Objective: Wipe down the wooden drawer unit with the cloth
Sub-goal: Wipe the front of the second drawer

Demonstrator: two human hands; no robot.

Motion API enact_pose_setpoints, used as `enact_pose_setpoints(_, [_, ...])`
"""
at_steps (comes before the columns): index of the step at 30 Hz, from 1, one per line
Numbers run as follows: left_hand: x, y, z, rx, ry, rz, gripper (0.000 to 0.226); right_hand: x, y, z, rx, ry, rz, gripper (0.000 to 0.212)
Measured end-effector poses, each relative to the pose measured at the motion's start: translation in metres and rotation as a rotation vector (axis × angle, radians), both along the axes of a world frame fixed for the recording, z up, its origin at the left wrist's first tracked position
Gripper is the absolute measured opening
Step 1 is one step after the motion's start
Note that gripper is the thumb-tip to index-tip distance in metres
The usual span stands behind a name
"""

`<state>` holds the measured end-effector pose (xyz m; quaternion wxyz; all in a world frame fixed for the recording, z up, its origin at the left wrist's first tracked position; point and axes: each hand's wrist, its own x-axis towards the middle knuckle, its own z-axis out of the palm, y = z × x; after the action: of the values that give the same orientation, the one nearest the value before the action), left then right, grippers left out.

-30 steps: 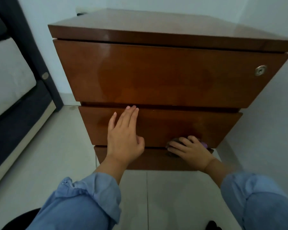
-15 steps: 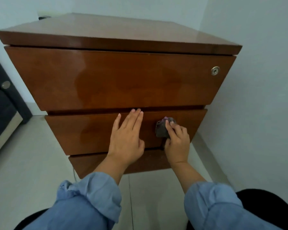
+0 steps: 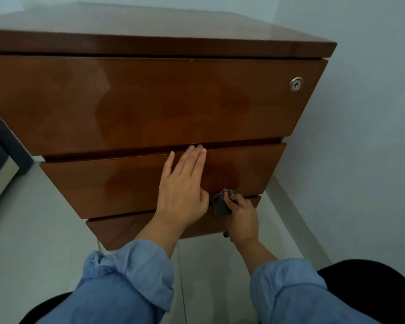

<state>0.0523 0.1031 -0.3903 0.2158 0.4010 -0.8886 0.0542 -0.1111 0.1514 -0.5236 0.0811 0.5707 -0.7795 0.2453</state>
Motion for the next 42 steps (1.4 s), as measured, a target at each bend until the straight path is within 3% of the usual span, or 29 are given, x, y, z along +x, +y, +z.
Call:
enact_pose_setpoints(2, [0.0, -0.001, 0.001, -0.004, -0.018, -0.006, 0.079, -0.001, 0.004, -0.002, 0.083, -0.081, -0.066, 0.055])
enact_pose_setpoints(4, [0.003, -0.002, 0.002, -0.006, -0.034, -0.006, 0.079, -0.001, 0.009, 0.0, 0.021, -0.222, -0.23, 0.053])
enact_pose_setpoints(7, [0.006, -0.003, 0.005, -0.014, -0.063, -0.014, 0.079, 0.0, 0.013, 0.023, -0.277, -0.542, -0.491, 0.059])
enact_pose_setpoints(9, [0.006, -0.003, 0.005, -0.018, -0.075, -0.017, 0.079, 0.0, 0.01, 0.047, -0.503, -0.708, -0.521, 0.06])
enact_pose_setpoints(13, [0.002, -0.003, 0.003, -0.012, -0.087, -0.008, 0.082, 0.016, -0.012, 0.092, -0.698, -0.783, -0.54, 0.052])
enact_pose_setpoints(18, [-0.001, -0.011, 0.002, -0.014, -0.025, -0.052, 0.077, 0.017, -0.057, 0.127, -0.455, -0.927, -0.678, 0.063])
enact_pose_setpoints(22, [-0.003, -0.019, 0.002, -0.021, 0.041, -0.11, 0.069, 0.013, -0.074, 0.125, -0.475, -0.971, -0.784, 0.061])
enact_pose_setpoints(28, [-0.01, -0.022, -0.005, -0.027, 0.157, -0.134, 0.068, -0.004, -0.081, 0.109, -0.48, -1.191, -0.88, 0.059])
enact_pose_setpoints(31, [-0.013, -0.022, -0.008, -0.03, 0.166, -0.14, 0.068, -0.009, -0.079, 0.091, -0.405, -1.23, -0.912, 0.058])
enact_pose_setpoints(38, [-0.013, -0.022, -0.011, -0.019, 0.186, -0.147, 0.07, -0.009, -0.069, 0.073, -0.357, -1.747, -0.919, 0.067])
enact_pose_setpoints(42, [-0.012, -0.021, -0.01, 0.045, 0.218, -0.168, 0.074, 0.009, -0.098, 0.021, -0.296, -1.968, -0.845, 0.082])
